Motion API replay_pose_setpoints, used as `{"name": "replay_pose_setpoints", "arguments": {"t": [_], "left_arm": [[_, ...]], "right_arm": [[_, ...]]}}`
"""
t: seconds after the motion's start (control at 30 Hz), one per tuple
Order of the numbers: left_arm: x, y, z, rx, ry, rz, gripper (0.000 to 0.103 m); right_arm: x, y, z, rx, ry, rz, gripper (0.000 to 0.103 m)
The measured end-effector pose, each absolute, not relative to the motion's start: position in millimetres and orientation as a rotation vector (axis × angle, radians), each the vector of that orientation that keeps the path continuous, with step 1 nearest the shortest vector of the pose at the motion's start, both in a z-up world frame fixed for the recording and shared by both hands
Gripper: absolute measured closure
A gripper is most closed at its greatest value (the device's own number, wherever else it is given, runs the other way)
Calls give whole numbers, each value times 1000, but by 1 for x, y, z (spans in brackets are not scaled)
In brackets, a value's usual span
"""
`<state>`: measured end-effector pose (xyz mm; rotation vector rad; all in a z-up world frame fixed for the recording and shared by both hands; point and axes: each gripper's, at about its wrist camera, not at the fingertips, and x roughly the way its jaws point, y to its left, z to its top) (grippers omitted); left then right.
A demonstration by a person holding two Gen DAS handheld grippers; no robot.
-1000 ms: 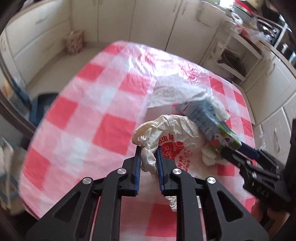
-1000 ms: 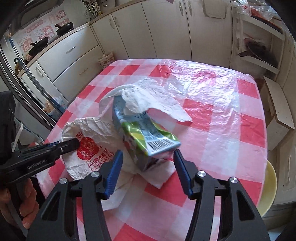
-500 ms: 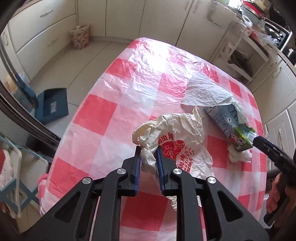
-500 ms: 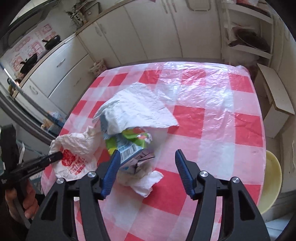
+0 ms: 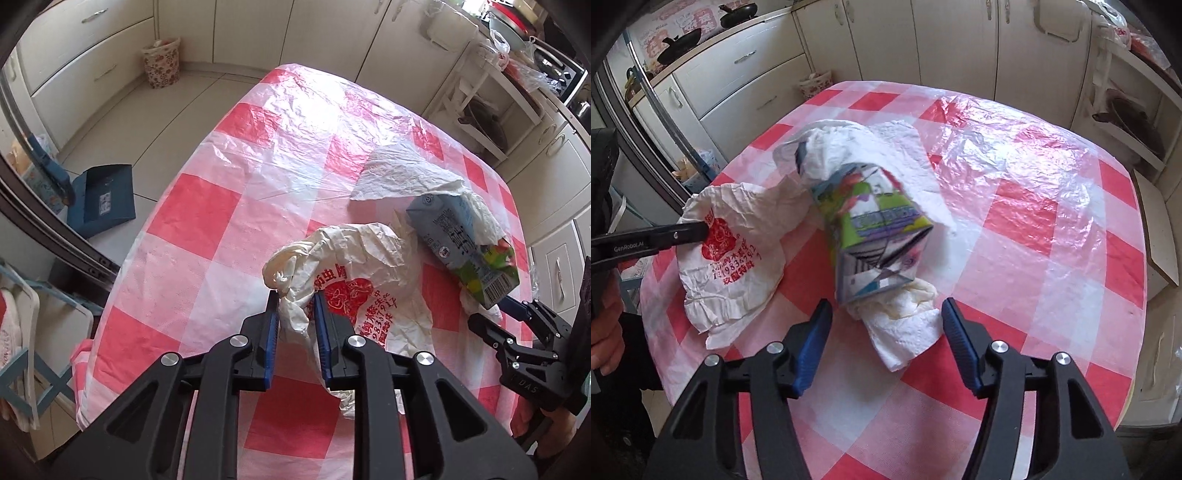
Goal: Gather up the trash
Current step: 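Grasp the white red-printed plastic bag with the left gripper while the right grasps a tissue, then drop the tissue into the yellow bucket with the right gripper while the left drops the bag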
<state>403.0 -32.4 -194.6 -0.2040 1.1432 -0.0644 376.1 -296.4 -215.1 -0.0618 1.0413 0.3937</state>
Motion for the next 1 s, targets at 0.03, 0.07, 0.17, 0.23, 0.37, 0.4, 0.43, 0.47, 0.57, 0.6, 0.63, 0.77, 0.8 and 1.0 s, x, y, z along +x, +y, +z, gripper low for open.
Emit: {"name": "replay_pose_setpoints", "arguments": {"t": [0.03, 0.07, 0.17, 0.23, 0.37, 0.4, 0.43, 0.47, 0.57, 0.6, 0.63, 0.77, 0.8, 1.0], "left_arm": [[403, -33, -194, -200, 1141, -63, 85], [403, -33, -195, -199, 1141, -62, 85], [403, -33, -196, -203, 1145, -64, 85], [403, -32, -195, -205, 1145, -68, 85], [402, -31, -194, -213, 1139, -80, 85], [402, -30, -193, -214, 1136, -83, 85], [401, -29, -191, -216, 1132, -86, 85], [400, -29, -190, -219, 1128, -88, 85], [396, -28, -185, -218, 1109, -110, 85], [394, -30, -183, -214, 1098, -120, 86], [392, -31, -182, -208, 1090, -128, 86], [383, -38, -172, -192, 1033, -171, 86], [381, -41, -170, -194, 1022, -184, 86], [373, -65, -162, -174, 977, -245, 86]], "right_arm": [[375, -296, -214, -65, 1040, 399, 47], [375, -295, -214, -67, 1039, 401, 49], [377, -293, -216, -94, 1048, 396, 73], [376, -294, -215, -91, 1052, 407, 83], [368, -293, -202, -97, 1043, 455, 89], [364, -293, -197, -97, 1033, 470, 89], [360, -294, -192, -90, 1024, 484, 90], [356, -297, -187, -78, 1016, 495, 90], [349, -306, -178, -51, 994, 491, 90], [349, -311, -177, -41, 990, 482, 90], [350, -317, -176, -30, 986, 469, 90], [352, -346, -169, 30, 958, 386, 90], [351, -354, -166, 44, 948, 365, 90], [346, -412, -153, 151, 913, 209, 90]]}}
